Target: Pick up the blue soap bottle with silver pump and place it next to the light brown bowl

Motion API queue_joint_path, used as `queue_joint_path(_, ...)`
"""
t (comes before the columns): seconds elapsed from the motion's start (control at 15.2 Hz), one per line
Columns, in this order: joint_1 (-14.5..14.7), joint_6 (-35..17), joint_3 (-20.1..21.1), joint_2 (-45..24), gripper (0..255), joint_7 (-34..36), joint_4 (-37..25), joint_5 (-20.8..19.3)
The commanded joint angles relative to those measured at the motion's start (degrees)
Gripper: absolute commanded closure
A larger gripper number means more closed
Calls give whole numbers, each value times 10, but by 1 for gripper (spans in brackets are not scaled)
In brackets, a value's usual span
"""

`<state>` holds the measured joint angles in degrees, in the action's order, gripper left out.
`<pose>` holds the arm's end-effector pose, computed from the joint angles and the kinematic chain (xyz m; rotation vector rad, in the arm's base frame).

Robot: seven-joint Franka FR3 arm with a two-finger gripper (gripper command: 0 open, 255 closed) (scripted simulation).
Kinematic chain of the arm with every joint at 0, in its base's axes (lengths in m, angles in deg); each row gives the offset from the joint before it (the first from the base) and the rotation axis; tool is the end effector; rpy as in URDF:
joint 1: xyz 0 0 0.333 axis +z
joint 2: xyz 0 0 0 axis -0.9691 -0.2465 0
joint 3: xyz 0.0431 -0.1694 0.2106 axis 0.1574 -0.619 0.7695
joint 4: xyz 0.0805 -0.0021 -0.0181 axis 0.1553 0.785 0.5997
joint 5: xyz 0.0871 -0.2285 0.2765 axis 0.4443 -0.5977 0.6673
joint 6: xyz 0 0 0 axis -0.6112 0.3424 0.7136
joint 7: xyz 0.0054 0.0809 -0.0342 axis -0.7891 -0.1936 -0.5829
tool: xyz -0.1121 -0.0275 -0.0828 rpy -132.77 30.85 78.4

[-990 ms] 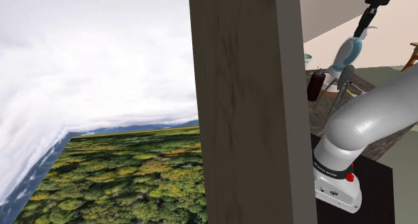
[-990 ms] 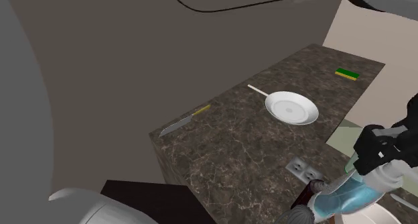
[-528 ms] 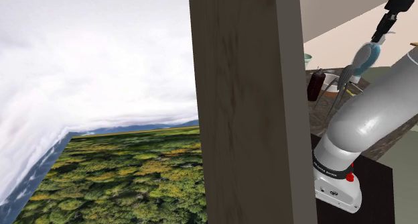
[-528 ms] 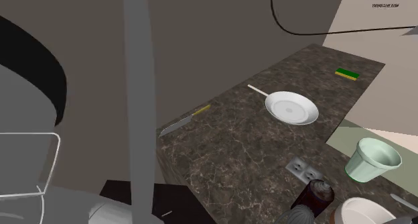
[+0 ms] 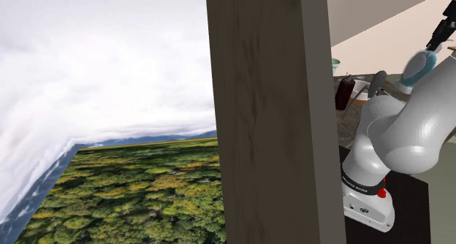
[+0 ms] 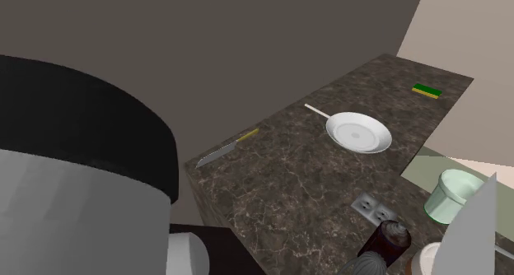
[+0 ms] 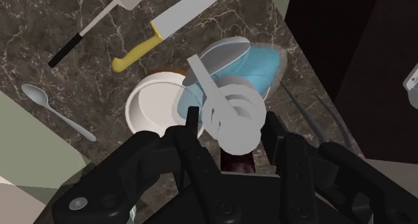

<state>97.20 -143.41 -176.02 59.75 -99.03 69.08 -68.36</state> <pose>-0.0557 -0.5657 0.5034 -3.1293 -0.0946 -0.1059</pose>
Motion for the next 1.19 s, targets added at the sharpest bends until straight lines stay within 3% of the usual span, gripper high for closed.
queue_joint_path(0.0, 22, -2, -21, 25, 255, 0, -11, -23)
queue_joint_path(1.12, -4, -129, -28, 35, 255, 9, 119, -39)
